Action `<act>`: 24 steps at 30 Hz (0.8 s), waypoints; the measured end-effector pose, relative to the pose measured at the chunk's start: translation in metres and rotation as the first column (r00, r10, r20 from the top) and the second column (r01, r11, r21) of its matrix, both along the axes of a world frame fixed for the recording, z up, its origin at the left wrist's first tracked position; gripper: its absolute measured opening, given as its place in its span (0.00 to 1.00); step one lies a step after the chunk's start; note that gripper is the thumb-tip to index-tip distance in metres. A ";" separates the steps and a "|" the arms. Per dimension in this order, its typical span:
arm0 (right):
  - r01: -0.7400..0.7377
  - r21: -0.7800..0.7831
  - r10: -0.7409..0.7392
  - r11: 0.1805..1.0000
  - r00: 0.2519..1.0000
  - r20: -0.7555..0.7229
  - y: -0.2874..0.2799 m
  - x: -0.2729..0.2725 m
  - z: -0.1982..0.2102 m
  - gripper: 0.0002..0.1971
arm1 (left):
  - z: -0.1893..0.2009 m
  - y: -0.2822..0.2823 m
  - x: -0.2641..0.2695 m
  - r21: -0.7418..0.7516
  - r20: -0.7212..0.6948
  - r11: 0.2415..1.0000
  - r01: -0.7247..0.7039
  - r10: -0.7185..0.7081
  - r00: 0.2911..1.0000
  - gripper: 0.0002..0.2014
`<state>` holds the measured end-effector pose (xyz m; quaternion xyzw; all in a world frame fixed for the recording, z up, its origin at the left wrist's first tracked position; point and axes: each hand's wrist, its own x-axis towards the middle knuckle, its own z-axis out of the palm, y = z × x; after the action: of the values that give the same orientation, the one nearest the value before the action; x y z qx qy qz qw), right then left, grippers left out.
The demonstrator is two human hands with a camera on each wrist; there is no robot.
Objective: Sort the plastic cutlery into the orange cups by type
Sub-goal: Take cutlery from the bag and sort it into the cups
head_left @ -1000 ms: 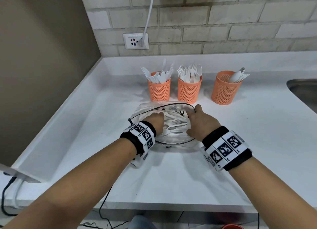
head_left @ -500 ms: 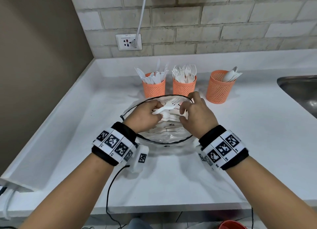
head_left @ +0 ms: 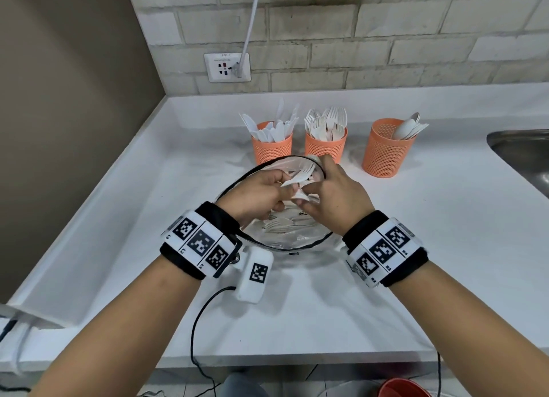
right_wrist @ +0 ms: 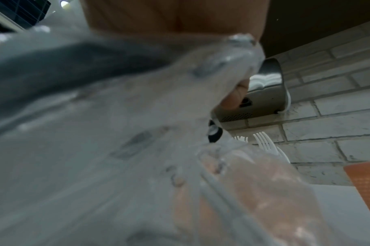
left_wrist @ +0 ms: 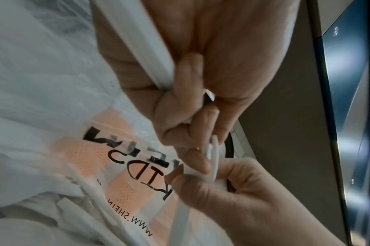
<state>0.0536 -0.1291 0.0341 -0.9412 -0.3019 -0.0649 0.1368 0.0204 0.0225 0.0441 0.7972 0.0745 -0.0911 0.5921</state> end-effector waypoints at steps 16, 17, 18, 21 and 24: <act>-0.019 0.540 0.216 0.841 0.928 -0.303 0.001 0.012 -0.002 0.17 | -0.035 -0.022 0.008 0.217 0.274 0.976 -0.030 -0.032 0.961 0.16; -0.019 0.552 0.225 0.834 0.924 -0.309 0.000 0.013 -0.003 0.17 | -0.035 -0.024 0.007 0.174 0.283 0.984 -0.040 -0.011 0.959 0.17; -0.018 0.556 0.231 0.831 0.920 -0.316 -0.001 0.014 -0.003 0.15 | -0.036 -0.025 0.006 0.129 0.296 0.991 -0.041 0.002 0.955 0.20; -0.003 0.541 0.200 0.841 0.931 -0.306 -0.003 0.016 -0.005 0.11 | -0.040 -0.028 0.008 0.098 0.315 0.995 -0.008 -0.023 0.949 0.23; 0.029 0.567 0.145 0.823 0.955 -0.259 -0.008 0.018 0.000 0.15 | -0.041 -0.026 0.008 0.101 0.290 0.995 0.013 -0.042 0.956 0.15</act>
<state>0.0715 -0.1367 0.0337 -0.8477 -0.2747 -0.0077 0.4538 0.0286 -0.0031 0.0028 0.8309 -0.0204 0.0228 0.5555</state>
